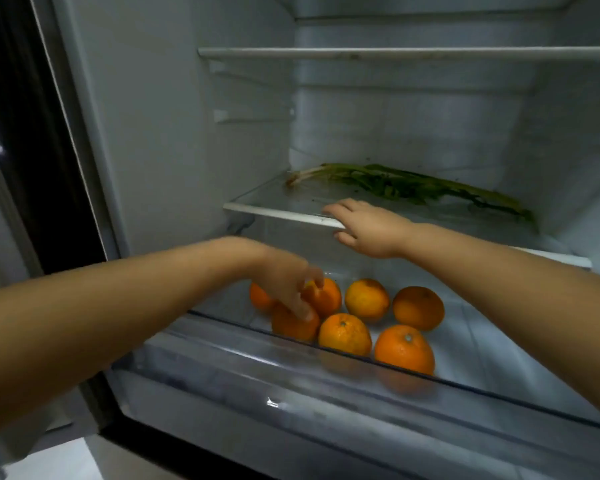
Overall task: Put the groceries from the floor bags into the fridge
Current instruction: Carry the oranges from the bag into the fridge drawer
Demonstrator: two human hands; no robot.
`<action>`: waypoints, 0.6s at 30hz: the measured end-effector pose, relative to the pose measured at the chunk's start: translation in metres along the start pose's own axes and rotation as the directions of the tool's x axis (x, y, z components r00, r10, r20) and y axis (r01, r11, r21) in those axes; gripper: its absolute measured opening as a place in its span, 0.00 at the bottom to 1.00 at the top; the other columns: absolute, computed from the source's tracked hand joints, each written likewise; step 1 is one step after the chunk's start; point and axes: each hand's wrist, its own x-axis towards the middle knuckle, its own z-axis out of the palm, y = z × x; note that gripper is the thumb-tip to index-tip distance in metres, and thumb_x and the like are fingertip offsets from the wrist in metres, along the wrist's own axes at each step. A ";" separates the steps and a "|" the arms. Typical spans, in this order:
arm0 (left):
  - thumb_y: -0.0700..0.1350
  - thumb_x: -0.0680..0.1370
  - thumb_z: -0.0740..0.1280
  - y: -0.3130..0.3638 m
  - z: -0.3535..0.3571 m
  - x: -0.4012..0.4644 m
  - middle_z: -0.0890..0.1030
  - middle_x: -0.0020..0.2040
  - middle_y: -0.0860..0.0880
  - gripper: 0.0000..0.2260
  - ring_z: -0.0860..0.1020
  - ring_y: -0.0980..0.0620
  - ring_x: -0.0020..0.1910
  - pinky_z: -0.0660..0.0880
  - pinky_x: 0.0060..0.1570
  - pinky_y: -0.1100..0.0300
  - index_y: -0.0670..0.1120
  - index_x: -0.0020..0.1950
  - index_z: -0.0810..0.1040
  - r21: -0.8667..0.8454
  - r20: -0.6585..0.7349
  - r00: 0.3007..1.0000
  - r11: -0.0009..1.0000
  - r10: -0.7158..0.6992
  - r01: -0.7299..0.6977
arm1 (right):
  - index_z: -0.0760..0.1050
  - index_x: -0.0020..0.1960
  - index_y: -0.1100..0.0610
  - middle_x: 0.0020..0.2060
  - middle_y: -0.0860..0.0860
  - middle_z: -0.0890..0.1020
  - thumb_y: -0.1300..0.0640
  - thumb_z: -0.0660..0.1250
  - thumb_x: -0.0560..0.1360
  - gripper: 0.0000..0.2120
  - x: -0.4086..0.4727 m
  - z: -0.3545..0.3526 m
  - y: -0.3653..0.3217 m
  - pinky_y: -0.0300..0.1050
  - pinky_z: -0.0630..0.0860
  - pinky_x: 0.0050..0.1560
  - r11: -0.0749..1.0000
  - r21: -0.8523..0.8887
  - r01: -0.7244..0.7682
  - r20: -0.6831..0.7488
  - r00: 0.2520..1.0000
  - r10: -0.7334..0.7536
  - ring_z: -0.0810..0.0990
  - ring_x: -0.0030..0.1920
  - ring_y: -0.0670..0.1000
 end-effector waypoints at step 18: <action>0.56 0.81 0.54 0.022 0.018 -0.124 0.82 0.48 0.48 0.18 0.78 0.50 0.48 0.72 0.54 0.59 0.48 0.48 0.78 -0.212 -0.569 0.818 0.948 0.076 -0.236 | 0.79 0.47 0.61 0.42 0.53 0.86 0.50 0.55 0.81 0.19 -0.120 -0.120 -0.100 0.46 0.79 0.49 0.928 0.016 -0.371 0.248 0.901 0.356 0.84 0.43 0.52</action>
